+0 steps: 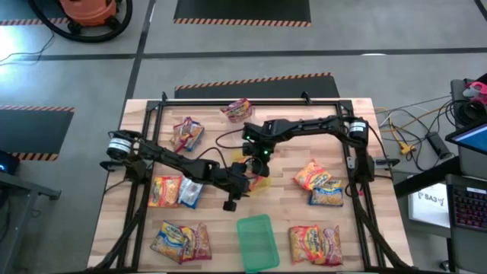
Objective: Sort Maruchan noodles
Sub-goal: Adjust the orange noodle pack in the yellow bin
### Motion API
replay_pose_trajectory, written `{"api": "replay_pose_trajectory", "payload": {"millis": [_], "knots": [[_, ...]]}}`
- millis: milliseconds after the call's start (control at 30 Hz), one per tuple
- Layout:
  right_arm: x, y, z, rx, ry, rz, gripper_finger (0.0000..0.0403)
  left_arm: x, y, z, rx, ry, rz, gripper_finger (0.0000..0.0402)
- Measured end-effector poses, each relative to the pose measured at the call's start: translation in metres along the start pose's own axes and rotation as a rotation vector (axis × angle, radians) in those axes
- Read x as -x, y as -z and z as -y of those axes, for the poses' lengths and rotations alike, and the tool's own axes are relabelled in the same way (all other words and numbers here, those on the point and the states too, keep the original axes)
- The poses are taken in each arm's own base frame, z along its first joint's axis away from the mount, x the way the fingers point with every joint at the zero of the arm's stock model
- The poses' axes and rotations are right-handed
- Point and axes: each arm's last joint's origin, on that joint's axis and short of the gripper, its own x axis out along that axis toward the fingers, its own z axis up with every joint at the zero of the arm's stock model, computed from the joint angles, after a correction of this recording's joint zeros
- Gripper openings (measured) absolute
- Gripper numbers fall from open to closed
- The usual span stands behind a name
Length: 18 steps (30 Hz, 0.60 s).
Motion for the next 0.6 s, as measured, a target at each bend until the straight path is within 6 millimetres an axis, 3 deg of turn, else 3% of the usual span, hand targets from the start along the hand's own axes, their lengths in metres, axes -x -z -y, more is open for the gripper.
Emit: {"api": "replay_pose_trajectory", "payload": {"millis": [267,600], "knots": [[0.023,-0.007,-0.014,0.118,0.035,0.016,0.0009,0.000,-0.001,0.000,-0.003,-0.001,0.009,0.0075],[0.031,-0.007,-0.008,0.588,0.358,-0.132,0.0009,0.000,-0.002,0.000,-0.079,-0.002,0.026,0.0075]]}}
